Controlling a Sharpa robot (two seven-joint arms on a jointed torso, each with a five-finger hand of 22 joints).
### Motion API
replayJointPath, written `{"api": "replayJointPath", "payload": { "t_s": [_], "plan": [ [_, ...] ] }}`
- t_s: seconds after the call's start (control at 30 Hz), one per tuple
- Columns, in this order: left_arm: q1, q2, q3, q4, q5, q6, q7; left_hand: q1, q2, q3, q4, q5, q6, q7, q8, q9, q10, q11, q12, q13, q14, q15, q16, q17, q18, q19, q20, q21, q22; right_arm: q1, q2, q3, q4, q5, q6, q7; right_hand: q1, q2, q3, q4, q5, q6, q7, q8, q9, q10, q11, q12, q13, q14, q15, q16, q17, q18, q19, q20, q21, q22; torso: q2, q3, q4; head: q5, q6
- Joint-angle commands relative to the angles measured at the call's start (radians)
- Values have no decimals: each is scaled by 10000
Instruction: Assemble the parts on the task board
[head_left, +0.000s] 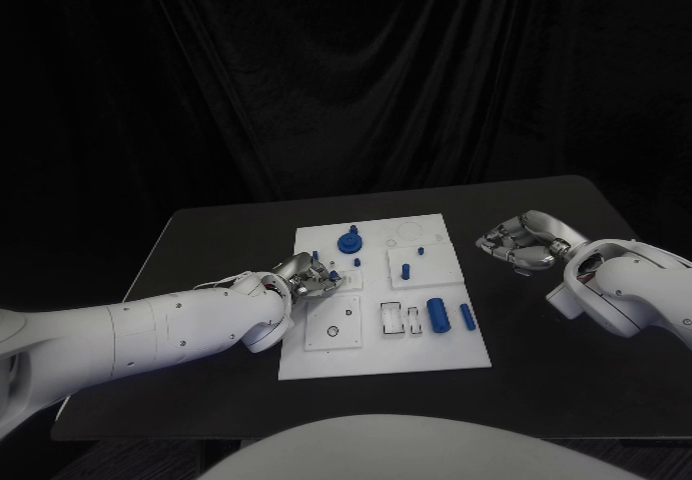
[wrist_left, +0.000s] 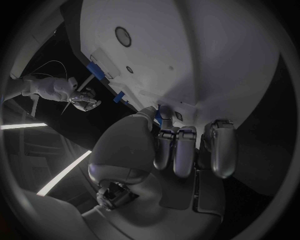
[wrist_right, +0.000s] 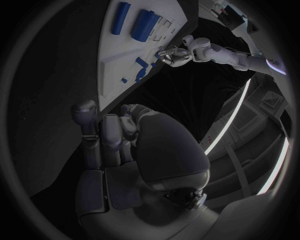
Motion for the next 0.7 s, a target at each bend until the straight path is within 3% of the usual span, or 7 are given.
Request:
{"api": "replayJointPath", "payload": {
  "t_s": [0.03, 0.2, 0.43, 0.6, 0.7],
  "plan": [
    [-13, 1, -1, 29, 50, 109, 165, -307, -48, -223, 7, -356, -8, 77, 36, 167, 1029, 43, 36, 2634, 1039, 10, 65, 2635, 31, 25, -7, -31, 1818, -24, -3, 7, 10, -3, 101, -165, 75, -33, 70, -5, 31, -4, 50, 25, 10, -68, -17, -66, -6, -70, 8, -47, -9, 48, -46, 1, -29, 882, -2, 2, 2, 7, -3],
    [-13, -14, -1, 30, 49, 106, 189, -1063, -73, -818, 17, -835, -57, 153, -37, 132, 1029, 111, 36, 2634, 1039, 70, 65, 2635, 34, 24, 50, -54, 1827, -25, -1, 7, 7, -3, 111, -173, 70, -42, 71, -8, 32, -9, 53, 23, 9, -76, -15, -71, -12, -73, 10, -50, -10, 53, -62, 2, -64, 873, 1, 1, -4, 14, -3],
    [-13, -25, -1, 14, 49, 186, 50, -1538, -1, -1401, 13, -1219, -142, 201, -174, 82, 1029, 157, 36, 2634, 1039, 109, 65, 2635, 53, -14, 92, -135, 1812, -26, -2, 7, 10, -3, 125, -188, 70, -42, 71, -8, 32, -9, 53, 23, 9, -76, -15, -71, -12, -73, 10, -50, -10, 53, -62, 2, -64, 873, 0, 3, -2, 4, -3],
    [-13, -34, -1, 22, 49, 191, -102, -2102, 149, -1980, 27, -1851, -171, 251, -278, 59, 1029, 201, 36, 2634, 1039, 154, 65, 2635, 68, -40, 131, -204, 1803, -26, 0, 7, 3, -3, 143, -201, 58, -56, 70, -7, 32, -11, 56, 22, 9, -88, -11, -78, -21, -82, 13, -60, -21, 55, -68, 3, -79, 870, -3, 1, 1, 6, -3],
    [-13, -43, -1, 46, 49, 62, -96, -2395, 248, -2244, 36, -1988, -143, 256, -292, 65, 1029, 208, 36, 2634, 1039, 157, 65, 2635, 65, -24, 142, -197, 1815, -27, 3, 7, -2, -3, 156, -208, 58, -56, 70, -7, 32, -11, 56, 22, 9, -88, -11, -78, -21, -82, 13, -60, -21, 55, -68, 3, -79, 870, -5, 2, 0, 17, -3]
  ]
}}
